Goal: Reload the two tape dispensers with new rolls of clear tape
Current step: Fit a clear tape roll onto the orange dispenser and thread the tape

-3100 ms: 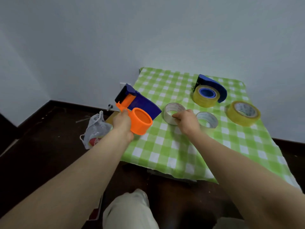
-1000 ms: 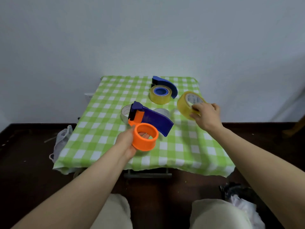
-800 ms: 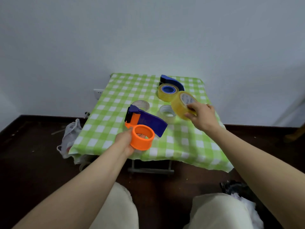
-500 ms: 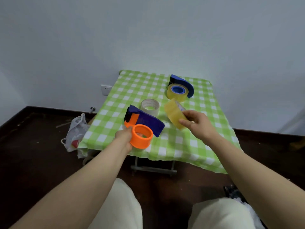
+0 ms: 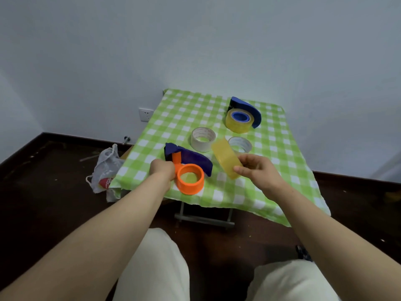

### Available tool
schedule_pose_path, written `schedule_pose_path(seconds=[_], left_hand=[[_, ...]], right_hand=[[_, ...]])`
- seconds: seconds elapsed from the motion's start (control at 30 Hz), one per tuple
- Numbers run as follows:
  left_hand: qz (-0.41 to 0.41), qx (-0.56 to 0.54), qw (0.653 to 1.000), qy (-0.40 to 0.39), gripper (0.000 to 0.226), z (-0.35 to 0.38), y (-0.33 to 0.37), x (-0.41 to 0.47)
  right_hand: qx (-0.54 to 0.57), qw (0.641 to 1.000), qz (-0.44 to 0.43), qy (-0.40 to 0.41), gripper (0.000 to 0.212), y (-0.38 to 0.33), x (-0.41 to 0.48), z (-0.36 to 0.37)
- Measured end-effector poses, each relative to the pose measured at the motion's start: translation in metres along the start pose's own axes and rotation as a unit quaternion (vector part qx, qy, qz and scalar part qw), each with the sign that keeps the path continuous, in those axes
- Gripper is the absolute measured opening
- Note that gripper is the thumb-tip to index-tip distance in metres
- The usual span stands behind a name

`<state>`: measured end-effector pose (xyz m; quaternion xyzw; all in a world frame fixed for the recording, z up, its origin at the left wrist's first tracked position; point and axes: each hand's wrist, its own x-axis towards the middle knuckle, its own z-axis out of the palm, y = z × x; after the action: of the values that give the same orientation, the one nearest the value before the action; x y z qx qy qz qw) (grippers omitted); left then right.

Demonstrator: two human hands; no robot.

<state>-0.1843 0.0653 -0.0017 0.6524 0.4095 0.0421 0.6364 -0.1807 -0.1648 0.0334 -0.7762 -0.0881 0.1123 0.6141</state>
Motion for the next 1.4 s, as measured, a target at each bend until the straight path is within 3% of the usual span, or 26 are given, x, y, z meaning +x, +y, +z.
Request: schedule_pose_path(seconds=[0.17,0.3,0.4,0.53,0.63,0.73,0.83,0.9,1.07,1.13,1.23,1.4], left_hand=[[0.019,-0.026,0.999,0.006,0.019,-0.004,0.004,-0.012],[0.081,0.008,0.996,0.019,0.034,-0.005,0.010,-0.027],[0.111,0.014,0.994,0.021,0.019,-0.006,0.010,-0.032],[0.146,0.086,0.986,-0.011,0.036,-0.009,0.008,-0.034],[0.172,0.139,0.973,-0.061,0.045,-0.010,0.006,-0.028],[0.197,0.185,0.962,-0.049,0.048,-0.013,0.006,-0.026],[0.156,0.170,0.972,-0.031,0.049,-0.014,-0.005,-0.029],[0.121,0.170,0.975,-0.071,0.052,-0.014,-0.015,-0.030],[0.120,0.147,0.978,-0.089,0.032,-0.014,-0.020,-0.024],[0.116,0.119,0.982,-0.092,0.035,-0.015,-0.021,-0.022],[0.098,0.065,0.987,-0.109,0.037,-0.018,-0.022,-0.018],[-0.025,-0.132,0.983,-0.125,0.025,-0.025,-0.017,-0.028]], right_hand=[[0.073,0.997,0.010,0.006,0.016,0.001,-0.012,-0.005],[0.128,0.991,0.027,0.003,0.014,0.000,-0.018,-0.006],[0.180,0.983,0.040,0.003,0.016,-0.006,-0.023,-0.007],[0.202,0.979,0.024,-0.016,0.006,-0.017,-0.027,-0.006],[0.180,0.981,0.002,-0.067,0.015,-0.024,-0.027,0.000],[0.129,0.986,-0.021,-0.107,0.006,-0.032,-0.024,0.012],[0.058,0.992,-0.016,-0.114,0.013,-0.033,-0.017,0.026],[0.018,0.992,-0.013,-0.121,0.015,-0.034,-0.013,0.032],[-0.114,0.987,-0.051,-0.100,0.016,-0.039,-0.007,0.045],[-0.220,0.968,-0.084,-0.084,0.021,-0.034,-0.001,0.050],[-0.395,0.904,-0.127,-0.099,0.032,-0.027,0.007,0.057],[-0.502,0.841,-0.177,-0.098,0.038,-0.021,0.010,0.072]])
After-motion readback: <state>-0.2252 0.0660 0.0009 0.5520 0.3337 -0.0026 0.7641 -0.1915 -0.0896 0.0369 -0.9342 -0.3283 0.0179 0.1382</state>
